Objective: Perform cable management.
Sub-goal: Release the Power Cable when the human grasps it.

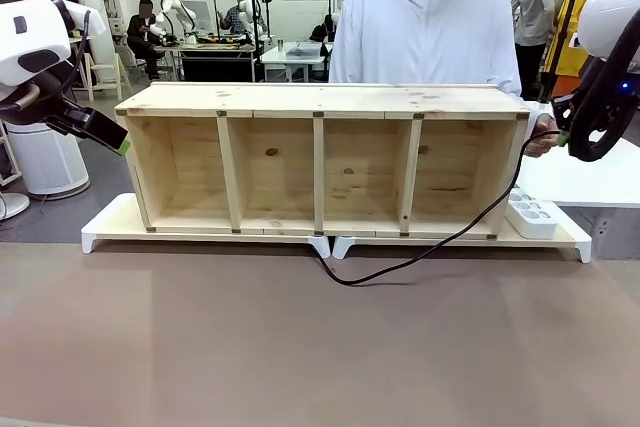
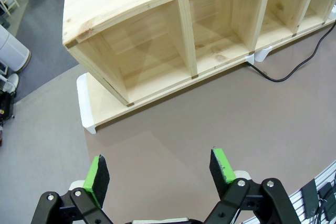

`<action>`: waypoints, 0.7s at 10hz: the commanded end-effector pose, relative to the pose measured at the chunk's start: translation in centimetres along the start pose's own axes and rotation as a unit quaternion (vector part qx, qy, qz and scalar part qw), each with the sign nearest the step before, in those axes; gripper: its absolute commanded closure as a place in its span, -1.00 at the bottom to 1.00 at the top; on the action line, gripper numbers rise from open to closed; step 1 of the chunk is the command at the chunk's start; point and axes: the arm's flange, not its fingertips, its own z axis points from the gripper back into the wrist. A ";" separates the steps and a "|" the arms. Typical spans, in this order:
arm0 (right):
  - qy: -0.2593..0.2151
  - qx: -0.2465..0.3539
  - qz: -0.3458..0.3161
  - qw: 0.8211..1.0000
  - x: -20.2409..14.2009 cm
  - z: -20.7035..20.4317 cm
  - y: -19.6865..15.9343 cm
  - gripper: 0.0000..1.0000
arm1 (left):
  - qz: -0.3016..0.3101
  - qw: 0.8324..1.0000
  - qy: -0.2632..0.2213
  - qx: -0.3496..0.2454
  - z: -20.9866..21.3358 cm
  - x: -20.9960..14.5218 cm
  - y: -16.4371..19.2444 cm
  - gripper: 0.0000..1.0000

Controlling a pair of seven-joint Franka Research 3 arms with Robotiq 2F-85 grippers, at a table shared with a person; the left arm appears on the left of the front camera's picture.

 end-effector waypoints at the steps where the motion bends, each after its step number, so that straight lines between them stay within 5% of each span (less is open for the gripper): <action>1: -0.001 0.001 0.000 1.000 0.0 0.0 0.0 0.70 | -0.004 1.000 -0.004 0.004 -0.1 0.1 0.1 -1.00; 7: -0.001 0.001 0.000 1.000 0.0 0.0 0.0 0.70 | -0.004 1.000 -0.004 0.004 -0.1 0.1 0.1 -1.00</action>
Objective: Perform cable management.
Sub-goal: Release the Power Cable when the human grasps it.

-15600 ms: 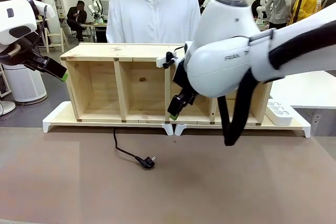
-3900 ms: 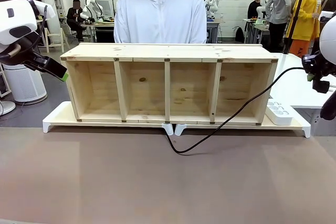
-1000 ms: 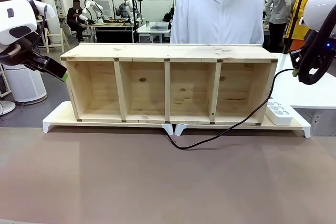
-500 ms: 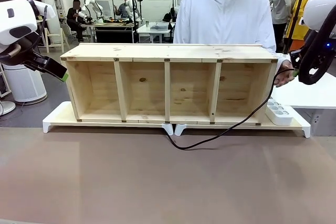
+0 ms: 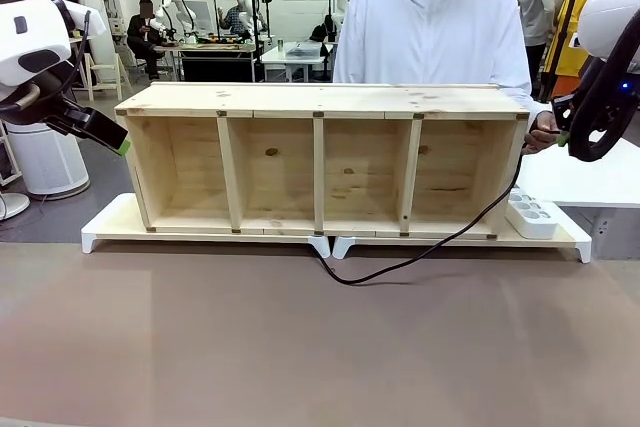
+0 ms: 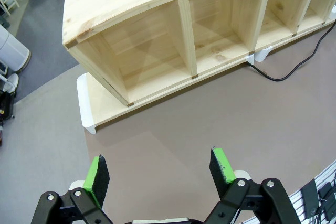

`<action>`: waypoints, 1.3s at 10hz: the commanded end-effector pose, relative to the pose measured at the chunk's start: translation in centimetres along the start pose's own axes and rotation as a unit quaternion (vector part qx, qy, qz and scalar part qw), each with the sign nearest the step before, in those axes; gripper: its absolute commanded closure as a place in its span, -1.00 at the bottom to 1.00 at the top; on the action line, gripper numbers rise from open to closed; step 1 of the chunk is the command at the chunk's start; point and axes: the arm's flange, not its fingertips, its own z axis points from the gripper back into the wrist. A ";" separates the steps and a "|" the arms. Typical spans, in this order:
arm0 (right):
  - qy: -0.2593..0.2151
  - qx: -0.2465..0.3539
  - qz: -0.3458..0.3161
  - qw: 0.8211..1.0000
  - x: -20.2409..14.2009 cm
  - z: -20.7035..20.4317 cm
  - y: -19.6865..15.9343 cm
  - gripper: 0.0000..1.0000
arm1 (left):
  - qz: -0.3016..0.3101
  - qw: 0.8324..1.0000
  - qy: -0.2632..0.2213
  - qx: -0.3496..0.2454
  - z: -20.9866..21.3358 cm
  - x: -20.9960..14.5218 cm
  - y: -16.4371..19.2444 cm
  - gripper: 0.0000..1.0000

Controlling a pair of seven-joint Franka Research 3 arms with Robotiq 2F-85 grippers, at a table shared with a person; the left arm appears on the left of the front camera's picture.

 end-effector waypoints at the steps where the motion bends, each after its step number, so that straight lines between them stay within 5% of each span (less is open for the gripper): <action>1: -0.001 0.001 0.000 1.000 0.0 0.0 0.0 0.70 | -0.004 1.000 -0.004 0.004 -0.1 0.1 0.1 -1.00; 3: -0.001 0.001 0.000 1.000 0.0 0.0 0.0 0.70 | -0.004 1.000 -0.004 0.004 -0.1 0.1 0.1 -1.00; 4: 0.000 0.000 0.000 1.000 0.0 0.0 0.0 0.31 | -0.004 1.000 -0.004 0.004 -0.1 0.1 0.1 -1.00; 5: 0.003 -0.005 -0.003 1.000 0.1 0.0 0.0 0.30 | -0.004 1.000 -0.004 0.004 -0.1 0.1 0.1 -1.00; 6: 0.006 -0.008 -0.001 1.000 0.1 0.0 0.0 -0.08 | -0.004 1.000 -0.004 0.004 -0.1 0.1 0.1 -1.00; 7: 0.007 -0.009 0.002 1.000 0.0 0.0 0.0 0.23 | -0.004 1.000 -0.004 0.004 -0.1 0.1 0.1 -1.00; 8: 0.008 -0.010 0.002 1.000 0.0 0.0 0.0 -0.48 | -0.004 1.000 -0.004 0.004 -0.1 0.1 0.1 -1.00; 9: 0.007 -0.010 0.001 1.000 0.1 0.1 0.0 -0.17 | -0.004 1.000 -0.004 0.004 -0.1 0.1 0.1 -1.00; 10: 0.010 -0.010 0.002 1.000 0.1 0.1 0.0 -0.88 | -0.004 1.000 -0.004 0.004 -0.1 0.1 0.1 -1.00; 11: 0.012 -0.011 0.003 1.000 0.0 0.1 0.0 -0.57 | -0.004 1.000 -0.004 0.004 -0.1 0.1 0.1 -1.00; 12: -0.022 -0.018 0.009 1.000 -0.1 0.1 0.1 -1.00 | -0.004 1.000 -0.004 0.004 -0.1 0.1 0.1 -1.00; 13: 0.005 -0.002 0.001 1.000 -0.1 -0.1 0.0 -1.00 | -0.004 1.000 -0.004 0.004 -0.1 0.1 0.1 -1.00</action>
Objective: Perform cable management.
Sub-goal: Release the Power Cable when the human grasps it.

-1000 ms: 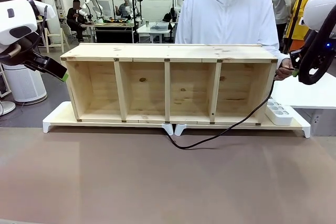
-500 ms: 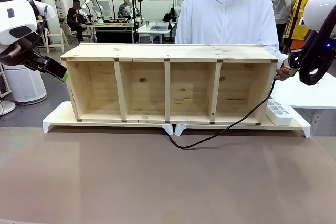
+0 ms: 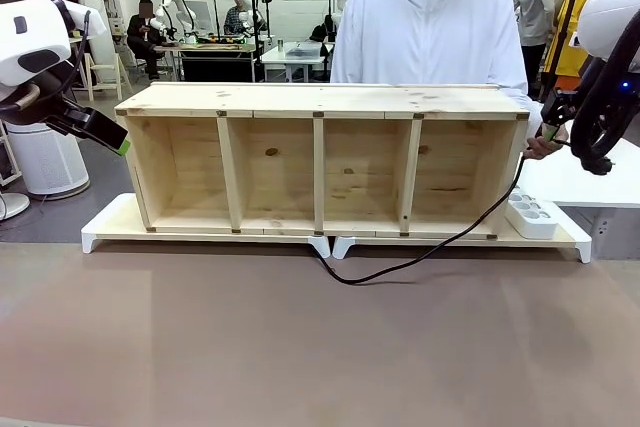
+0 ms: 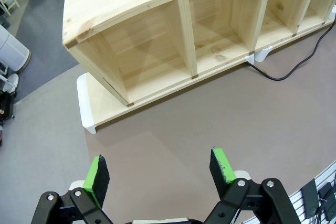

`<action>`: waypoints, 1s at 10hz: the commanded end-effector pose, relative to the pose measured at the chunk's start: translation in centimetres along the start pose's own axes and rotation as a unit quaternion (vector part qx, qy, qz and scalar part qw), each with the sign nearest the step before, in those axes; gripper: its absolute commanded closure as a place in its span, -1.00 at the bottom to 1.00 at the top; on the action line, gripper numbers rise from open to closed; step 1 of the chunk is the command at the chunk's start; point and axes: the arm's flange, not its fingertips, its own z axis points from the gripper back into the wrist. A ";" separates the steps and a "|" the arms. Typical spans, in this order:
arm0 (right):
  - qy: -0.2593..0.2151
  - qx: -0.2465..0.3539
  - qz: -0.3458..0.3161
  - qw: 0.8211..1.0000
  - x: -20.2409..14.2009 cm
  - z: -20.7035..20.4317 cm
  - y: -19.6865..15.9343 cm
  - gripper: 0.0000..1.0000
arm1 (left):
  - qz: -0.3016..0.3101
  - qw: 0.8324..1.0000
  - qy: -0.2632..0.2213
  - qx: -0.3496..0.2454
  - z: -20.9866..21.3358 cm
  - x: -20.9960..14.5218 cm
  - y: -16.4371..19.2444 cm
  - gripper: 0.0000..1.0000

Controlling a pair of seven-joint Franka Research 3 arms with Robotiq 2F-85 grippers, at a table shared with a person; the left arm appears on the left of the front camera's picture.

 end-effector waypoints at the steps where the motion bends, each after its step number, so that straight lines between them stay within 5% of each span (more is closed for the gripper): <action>1: 0.007 0.001 -0.002 1.000 -0.1 -0.2 -0.1 -1.00 | -0.004 1.000 -0.004 0.004 -0.1 0.1 0.1 -1.00; 10: 0.007 0.001 -0.002 1.000 -0.1 -0.2 -0.1 -1.00 | -0.004 1.000 -0.004 0.004 -0.1 0.1 0.1 -1.00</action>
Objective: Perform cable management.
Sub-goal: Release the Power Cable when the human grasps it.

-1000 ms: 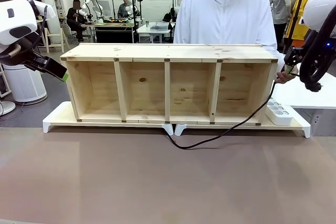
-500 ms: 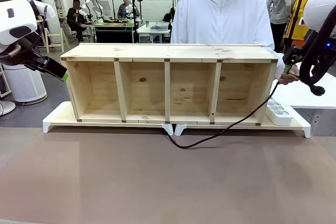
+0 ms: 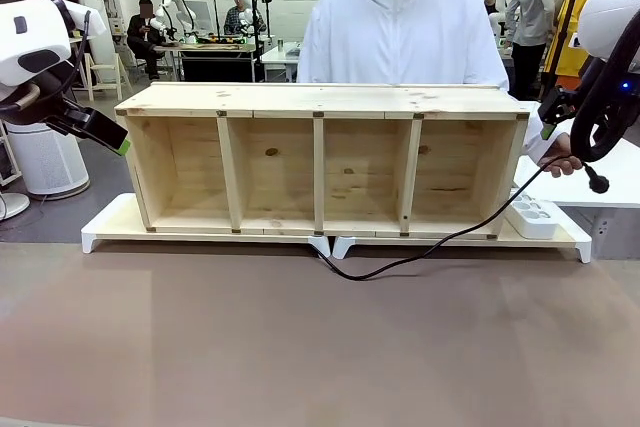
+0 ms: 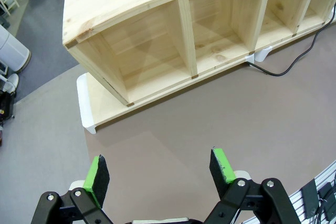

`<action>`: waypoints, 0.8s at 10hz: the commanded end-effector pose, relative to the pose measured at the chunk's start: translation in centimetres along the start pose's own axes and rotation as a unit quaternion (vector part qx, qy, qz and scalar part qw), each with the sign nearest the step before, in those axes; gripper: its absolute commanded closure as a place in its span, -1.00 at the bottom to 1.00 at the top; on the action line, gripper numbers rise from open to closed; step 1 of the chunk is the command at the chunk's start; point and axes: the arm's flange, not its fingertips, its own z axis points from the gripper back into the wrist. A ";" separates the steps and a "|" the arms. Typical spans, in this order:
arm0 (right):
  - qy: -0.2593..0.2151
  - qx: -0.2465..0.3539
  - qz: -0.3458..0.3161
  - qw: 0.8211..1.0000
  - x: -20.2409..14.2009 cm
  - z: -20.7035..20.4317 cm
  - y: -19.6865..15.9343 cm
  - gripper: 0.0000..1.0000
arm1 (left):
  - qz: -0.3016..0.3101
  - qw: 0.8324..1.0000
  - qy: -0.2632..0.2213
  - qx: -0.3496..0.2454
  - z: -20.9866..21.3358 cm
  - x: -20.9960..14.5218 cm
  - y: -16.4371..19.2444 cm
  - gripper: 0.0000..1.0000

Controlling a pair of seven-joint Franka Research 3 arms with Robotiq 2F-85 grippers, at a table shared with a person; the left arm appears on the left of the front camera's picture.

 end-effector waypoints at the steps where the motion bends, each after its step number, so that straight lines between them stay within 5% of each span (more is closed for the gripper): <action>1: 0.004 0.001 -0.002 1.000 -0.1 -0.2 -0.1 -1.00 | -0.004 1.000 -0.004 0.004 -0.1 0.1 0.1 -1.00; 8: 0.004 0.001 -0.002 1.000 -0.1 -0.2 -0.1 -1.00 | -0.004 1.000 -0.004 0.004 -0.1 0.1 0.1 -1.00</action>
